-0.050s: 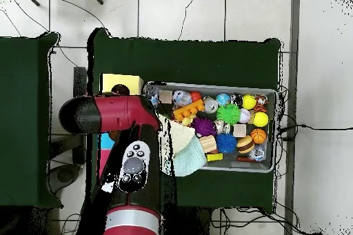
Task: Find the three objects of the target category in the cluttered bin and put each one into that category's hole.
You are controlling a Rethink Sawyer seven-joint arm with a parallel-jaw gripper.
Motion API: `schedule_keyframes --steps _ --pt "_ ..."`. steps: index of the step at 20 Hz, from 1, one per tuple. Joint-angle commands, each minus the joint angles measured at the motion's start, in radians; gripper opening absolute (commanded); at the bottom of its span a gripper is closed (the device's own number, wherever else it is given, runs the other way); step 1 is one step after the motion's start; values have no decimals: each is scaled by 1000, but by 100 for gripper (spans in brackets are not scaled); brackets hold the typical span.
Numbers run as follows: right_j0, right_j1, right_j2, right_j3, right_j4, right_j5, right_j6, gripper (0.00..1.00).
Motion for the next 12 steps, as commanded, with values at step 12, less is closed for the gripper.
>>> schedule_keyframes --steps 12 --pt "-50 92 46 -37 -35 -36 92 0"
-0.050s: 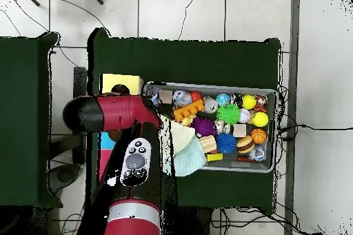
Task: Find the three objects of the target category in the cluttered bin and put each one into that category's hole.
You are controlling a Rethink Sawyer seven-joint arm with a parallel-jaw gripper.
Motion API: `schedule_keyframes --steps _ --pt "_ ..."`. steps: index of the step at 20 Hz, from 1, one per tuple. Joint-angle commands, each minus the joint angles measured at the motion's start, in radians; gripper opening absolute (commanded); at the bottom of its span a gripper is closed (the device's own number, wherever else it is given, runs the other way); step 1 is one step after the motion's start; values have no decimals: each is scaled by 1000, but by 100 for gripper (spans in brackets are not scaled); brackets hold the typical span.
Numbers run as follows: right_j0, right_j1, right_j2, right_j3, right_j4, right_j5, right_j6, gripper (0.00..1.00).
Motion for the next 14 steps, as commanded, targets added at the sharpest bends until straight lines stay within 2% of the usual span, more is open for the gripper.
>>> schedule_keyframes --steps 1,14 --pt "-43 66 45 -23 -36 -33 91 0" --pt "-76 165 56 -98 -60 -77 54 0"
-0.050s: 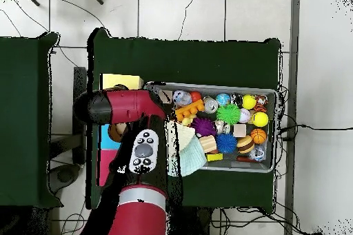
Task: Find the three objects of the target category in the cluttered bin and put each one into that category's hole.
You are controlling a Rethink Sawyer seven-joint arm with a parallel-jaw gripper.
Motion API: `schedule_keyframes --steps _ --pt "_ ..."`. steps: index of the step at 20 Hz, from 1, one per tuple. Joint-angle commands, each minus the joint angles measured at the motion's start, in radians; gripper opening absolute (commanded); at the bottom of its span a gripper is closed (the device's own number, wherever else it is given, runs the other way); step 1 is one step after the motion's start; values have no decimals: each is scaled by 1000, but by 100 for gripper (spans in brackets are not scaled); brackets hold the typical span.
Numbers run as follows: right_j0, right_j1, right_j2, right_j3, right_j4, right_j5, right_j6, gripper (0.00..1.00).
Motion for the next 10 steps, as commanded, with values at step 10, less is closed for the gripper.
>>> schedule_keyframes --steps 10 --pt "-86 100 86 -27 -68 -69 23 0"
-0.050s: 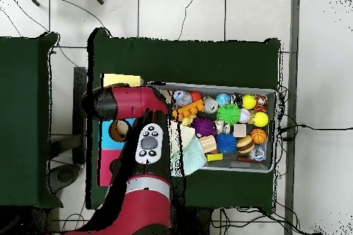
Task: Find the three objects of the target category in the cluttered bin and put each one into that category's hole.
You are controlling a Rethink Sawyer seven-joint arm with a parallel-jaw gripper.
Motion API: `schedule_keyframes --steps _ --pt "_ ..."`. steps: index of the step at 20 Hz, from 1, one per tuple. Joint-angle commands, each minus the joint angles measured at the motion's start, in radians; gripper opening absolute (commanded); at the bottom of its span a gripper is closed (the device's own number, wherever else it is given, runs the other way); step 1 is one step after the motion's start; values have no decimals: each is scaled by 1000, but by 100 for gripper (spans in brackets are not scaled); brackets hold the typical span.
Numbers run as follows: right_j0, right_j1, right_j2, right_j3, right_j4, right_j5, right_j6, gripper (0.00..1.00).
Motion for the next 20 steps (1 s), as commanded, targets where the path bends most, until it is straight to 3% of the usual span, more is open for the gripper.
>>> schedule_keyframes --steps 1,7,13,20 --pt "-71 53 77 20 -69 -43 21 0" --pt "-67 -19 74 61 -60 12 25 0" --pt "-31 -195 37 168 -38 104 53 0" --pt "-74 -301 65 236 -27 159 7 0"
